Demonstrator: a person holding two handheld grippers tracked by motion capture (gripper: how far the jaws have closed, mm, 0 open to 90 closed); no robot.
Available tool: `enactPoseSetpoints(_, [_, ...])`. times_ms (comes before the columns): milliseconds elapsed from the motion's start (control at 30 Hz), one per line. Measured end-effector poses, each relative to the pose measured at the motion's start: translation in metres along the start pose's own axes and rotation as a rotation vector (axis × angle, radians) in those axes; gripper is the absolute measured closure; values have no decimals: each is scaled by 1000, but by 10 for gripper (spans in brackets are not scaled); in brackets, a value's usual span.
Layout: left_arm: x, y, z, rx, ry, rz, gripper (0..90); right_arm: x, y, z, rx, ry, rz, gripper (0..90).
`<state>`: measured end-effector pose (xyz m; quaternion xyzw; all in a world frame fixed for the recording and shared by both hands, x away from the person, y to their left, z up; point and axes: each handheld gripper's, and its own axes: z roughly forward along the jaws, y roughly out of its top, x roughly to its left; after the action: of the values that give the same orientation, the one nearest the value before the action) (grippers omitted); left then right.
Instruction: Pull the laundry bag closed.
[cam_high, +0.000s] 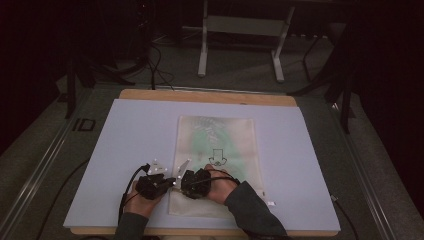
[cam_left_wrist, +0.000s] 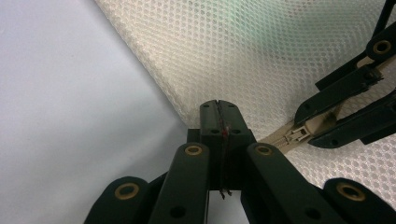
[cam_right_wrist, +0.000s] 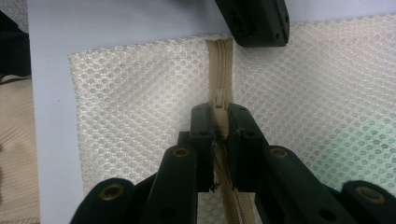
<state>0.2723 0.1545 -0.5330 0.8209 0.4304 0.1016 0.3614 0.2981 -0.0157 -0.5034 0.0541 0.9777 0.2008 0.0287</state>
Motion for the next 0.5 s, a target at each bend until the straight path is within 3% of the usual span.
enactPoseSetpoints(500, [-1, 0, 0, -1, 5, 2, 894, 3, -4, -4, 32, -13, -26, 822])
